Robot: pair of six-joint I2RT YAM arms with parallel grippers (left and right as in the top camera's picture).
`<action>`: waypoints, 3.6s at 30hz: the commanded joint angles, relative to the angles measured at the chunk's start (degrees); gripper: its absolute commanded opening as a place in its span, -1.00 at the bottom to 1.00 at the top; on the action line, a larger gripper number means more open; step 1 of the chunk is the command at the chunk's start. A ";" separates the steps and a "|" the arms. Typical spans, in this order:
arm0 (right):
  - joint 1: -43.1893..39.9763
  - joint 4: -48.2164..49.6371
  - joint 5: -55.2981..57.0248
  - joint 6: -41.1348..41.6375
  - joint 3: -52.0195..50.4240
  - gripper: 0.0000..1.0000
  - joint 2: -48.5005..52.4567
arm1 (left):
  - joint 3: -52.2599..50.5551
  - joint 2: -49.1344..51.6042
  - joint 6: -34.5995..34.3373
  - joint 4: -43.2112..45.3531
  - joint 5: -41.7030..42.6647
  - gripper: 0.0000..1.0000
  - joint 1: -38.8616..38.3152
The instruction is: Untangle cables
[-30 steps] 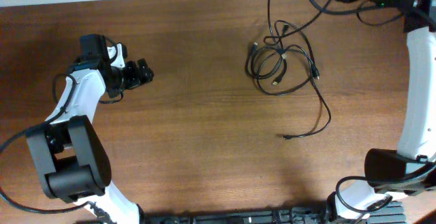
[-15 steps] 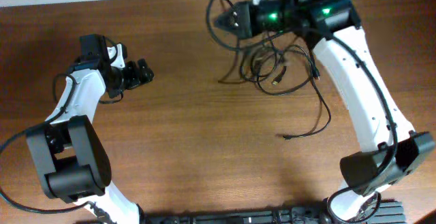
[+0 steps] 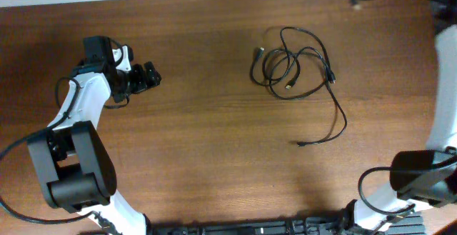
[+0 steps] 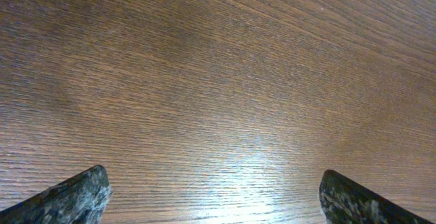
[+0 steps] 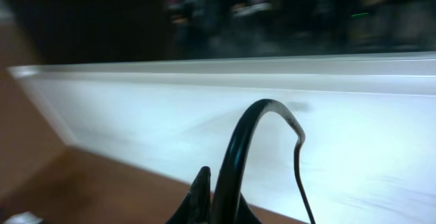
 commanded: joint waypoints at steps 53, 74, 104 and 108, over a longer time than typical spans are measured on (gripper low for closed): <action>20.41 -28.13 30.71 34.10 -14.64 0.00 23.41 | 0.76 0.52 -0.48 0.20 -0.15 0.98 0.20; 48.74 -38.73 26.05 10.86 -14.25 -0.92 6.12 | 0.92 -5.18 -0.26 -4.81 26.47 0.97 5.75; -3.76 -47.39 29.53 6.23 1.38 -0.92 -12.44 | 0.33 14.08 3.58 3.17 -19.02 -0.70 -26.93; -13.86 -53.44 46.69 6.60 -0.59 -0.92 -11.78 | 0.33 14.08 3.58 3.10 -18.99 0.98 -26.95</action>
